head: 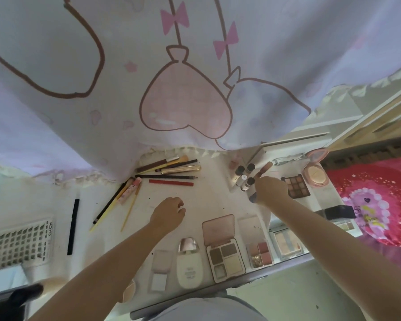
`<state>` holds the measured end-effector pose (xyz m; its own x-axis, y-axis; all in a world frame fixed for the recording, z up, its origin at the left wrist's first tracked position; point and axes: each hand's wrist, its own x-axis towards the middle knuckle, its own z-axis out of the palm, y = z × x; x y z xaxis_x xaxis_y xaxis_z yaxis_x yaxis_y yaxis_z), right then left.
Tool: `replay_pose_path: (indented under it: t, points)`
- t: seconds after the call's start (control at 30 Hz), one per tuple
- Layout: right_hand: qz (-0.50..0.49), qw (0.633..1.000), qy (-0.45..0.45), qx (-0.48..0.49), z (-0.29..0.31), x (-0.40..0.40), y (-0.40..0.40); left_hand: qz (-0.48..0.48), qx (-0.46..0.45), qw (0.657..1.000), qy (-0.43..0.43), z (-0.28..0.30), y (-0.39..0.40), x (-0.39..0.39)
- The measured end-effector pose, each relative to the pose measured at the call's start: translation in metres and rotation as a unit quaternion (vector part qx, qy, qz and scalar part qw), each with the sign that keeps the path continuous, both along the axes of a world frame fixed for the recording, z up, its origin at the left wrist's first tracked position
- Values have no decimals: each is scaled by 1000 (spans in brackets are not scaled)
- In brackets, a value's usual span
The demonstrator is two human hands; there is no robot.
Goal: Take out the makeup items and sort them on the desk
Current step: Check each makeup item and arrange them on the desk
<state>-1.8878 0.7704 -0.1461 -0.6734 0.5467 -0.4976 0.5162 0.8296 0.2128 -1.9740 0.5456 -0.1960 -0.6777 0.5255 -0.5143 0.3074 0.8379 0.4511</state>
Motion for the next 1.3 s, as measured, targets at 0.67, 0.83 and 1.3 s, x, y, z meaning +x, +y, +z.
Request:
replay_pose_path:
  t: [0.67,0.83,1.3]
  points:
    - [215,968,99,-79,8,-49,-102,-92,-151,964,196,16,-44,-29]
    - [195,973,86,-89,-21,-82,-116,-68,-103,973,196,23,-62,-38]
    - [220,959,96,-148,-32,-95,-123,-130,-101,959,231,8,-62,-54]
